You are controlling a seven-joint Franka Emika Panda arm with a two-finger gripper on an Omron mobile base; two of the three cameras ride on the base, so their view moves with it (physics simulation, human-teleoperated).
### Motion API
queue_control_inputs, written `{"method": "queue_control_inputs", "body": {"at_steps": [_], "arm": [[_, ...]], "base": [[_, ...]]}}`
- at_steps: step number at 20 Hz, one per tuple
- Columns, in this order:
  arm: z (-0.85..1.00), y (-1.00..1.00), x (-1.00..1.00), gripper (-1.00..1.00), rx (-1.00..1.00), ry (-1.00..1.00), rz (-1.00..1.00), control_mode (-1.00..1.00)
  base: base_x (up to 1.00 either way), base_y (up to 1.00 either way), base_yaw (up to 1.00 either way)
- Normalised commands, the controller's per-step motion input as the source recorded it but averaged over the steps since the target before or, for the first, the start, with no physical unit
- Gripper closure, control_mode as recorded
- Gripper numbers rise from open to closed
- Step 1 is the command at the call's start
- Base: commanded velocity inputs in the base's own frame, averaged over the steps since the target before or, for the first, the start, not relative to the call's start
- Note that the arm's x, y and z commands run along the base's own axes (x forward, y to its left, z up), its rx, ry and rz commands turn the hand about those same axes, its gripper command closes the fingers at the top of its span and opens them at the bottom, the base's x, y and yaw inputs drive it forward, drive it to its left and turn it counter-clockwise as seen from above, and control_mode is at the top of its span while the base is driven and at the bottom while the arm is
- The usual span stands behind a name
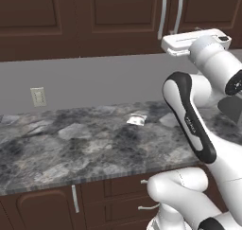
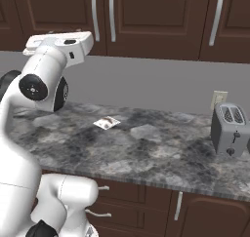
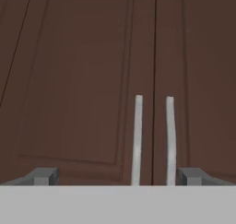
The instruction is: Pick the bar soap and dish brush from the cabinet and place them on the counter.
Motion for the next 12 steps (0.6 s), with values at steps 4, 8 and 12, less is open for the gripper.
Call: {"method": "queue_control_inputs", "body": {"at_steps": [4, 8, 12], "arm": [[0.11, -0.01, 0.08, -1.00, 0.01, 0.00, 0.00, -1.00], [0.00, 0.00, 0.27, -1.00, 0.00, 0.00, 0.00, -1.00], [0.00, 0.00, 0.36, -1.00, 0.00, 0.00, 0.00, -1.00]], "base": [[0.00, 0.00, 0.00], [0.00, 0.00, 0.00], [0.00, 0.00, 0.00]]}}
